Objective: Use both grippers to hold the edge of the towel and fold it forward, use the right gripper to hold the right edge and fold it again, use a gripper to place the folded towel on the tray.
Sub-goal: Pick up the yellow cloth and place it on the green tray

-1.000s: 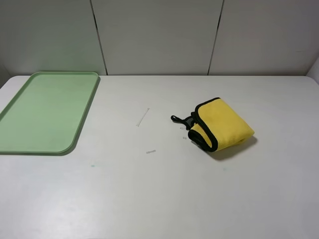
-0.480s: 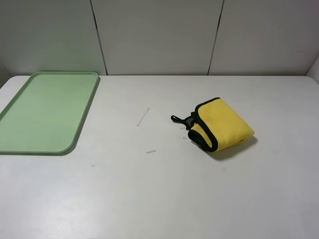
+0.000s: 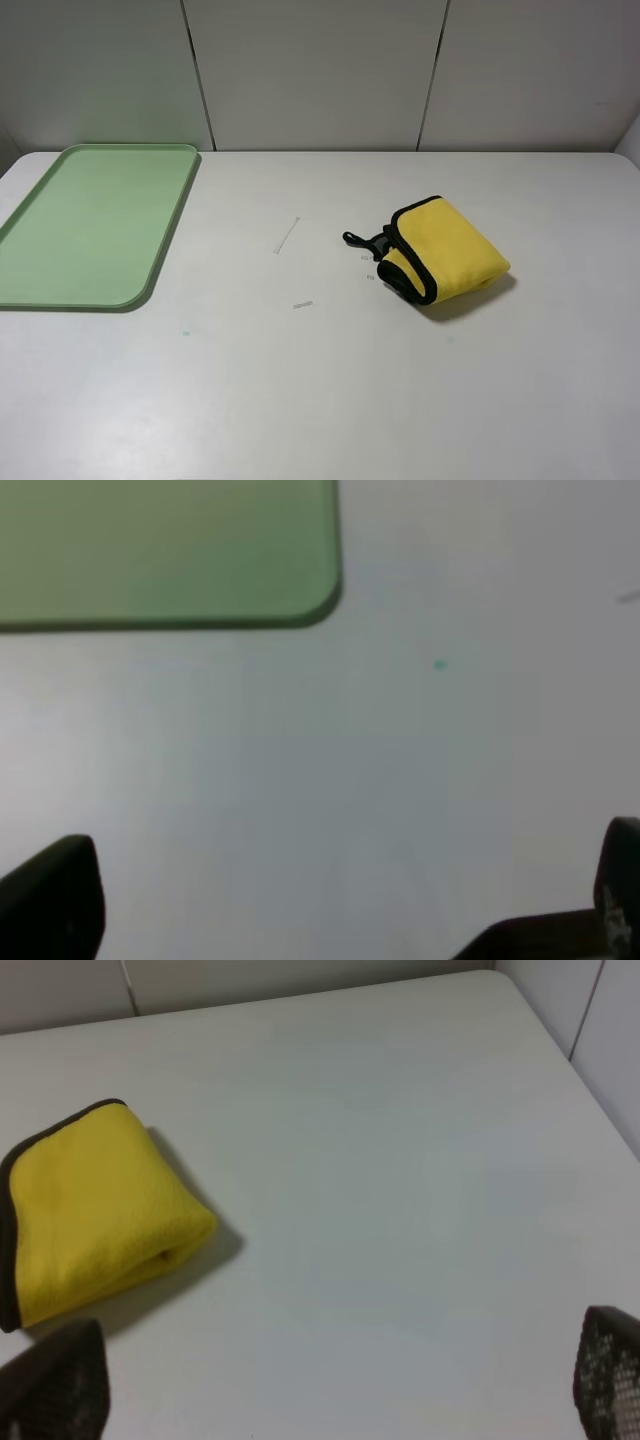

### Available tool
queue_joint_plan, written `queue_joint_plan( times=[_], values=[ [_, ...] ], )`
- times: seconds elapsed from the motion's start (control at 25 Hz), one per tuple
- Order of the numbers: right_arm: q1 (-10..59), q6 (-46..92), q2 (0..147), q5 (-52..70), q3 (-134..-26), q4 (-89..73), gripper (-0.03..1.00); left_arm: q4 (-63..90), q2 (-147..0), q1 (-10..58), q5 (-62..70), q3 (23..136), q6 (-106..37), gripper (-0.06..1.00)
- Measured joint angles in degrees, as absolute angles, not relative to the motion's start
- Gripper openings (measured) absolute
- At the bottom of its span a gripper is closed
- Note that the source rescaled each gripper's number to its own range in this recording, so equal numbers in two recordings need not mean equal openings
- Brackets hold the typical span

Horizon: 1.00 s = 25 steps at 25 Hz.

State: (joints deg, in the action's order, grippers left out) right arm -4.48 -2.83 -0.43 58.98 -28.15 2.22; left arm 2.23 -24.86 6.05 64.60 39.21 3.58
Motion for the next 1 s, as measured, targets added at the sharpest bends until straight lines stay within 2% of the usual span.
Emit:
queue_joint_plan(
  times=[0.44,1.0],
  values=[
    [-4.5,-2.8,-0.4,59.0,-28.2,2.2,1.00,17.6,-51.5,11.2,54.6,43.5,-2.2,0.98],
    [-4.5,-2.8,-0.4,59.0,-28.2,2.3,1.00,18.8,-82.9,35.5,29.5,51.2,4.6,0.98]
  ],
)
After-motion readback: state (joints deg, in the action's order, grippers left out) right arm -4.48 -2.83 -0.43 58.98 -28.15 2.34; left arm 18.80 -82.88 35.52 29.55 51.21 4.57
